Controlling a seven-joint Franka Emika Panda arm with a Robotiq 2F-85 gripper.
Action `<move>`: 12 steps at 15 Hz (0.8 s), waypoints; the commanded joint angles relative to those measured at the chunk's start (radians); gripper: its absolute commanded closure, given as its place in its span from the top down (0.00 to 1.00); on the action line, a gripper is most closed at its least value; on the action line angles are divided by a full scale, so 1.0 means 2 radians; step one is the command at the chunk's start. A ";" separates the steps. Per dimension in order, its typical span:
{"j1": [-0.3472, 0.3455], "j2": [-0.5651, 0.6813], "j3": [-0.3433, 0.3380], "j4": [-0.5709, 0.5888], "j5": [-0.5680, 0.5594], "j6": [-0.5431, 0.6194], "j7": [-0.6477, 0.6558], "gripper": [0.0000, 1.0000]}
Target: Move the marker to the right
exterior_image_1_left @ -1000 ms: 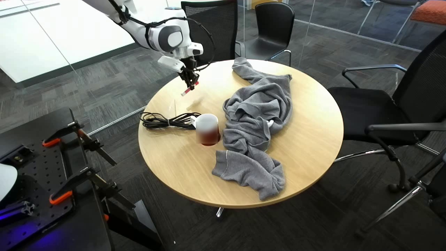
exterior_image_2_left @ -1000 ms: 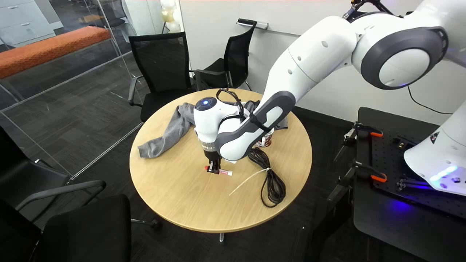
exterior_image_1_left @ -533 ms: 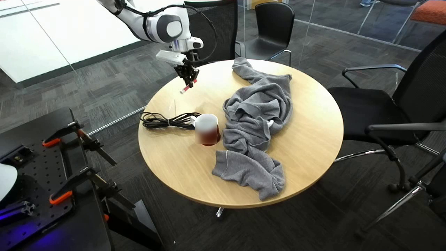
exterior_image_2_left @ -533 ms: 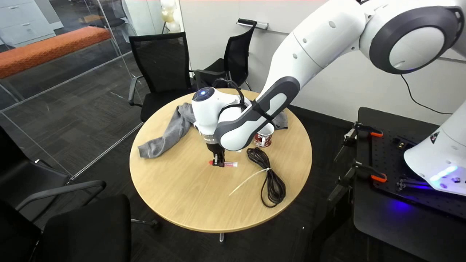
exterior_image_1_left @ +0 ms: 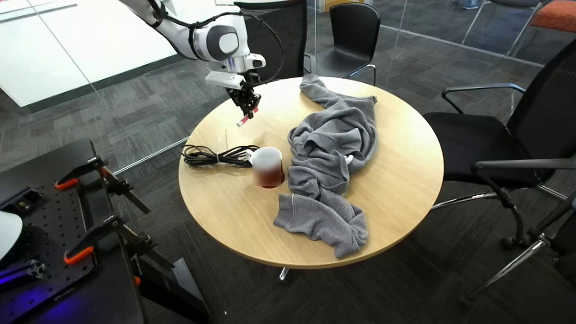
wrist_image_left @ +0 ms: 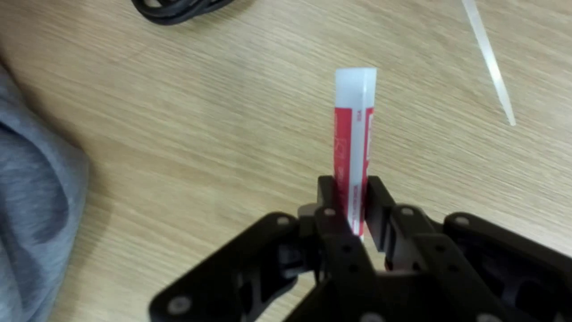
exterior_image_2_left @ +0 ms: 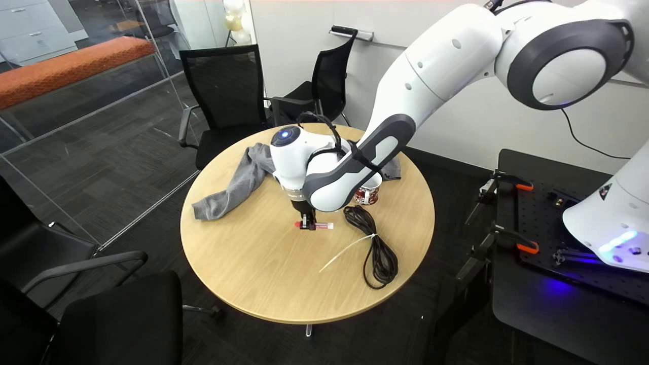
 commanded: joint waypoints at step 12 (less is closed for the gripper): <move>-0.048 0.037 0.003 0.054 -0.065 -0.002 -0.132 0.05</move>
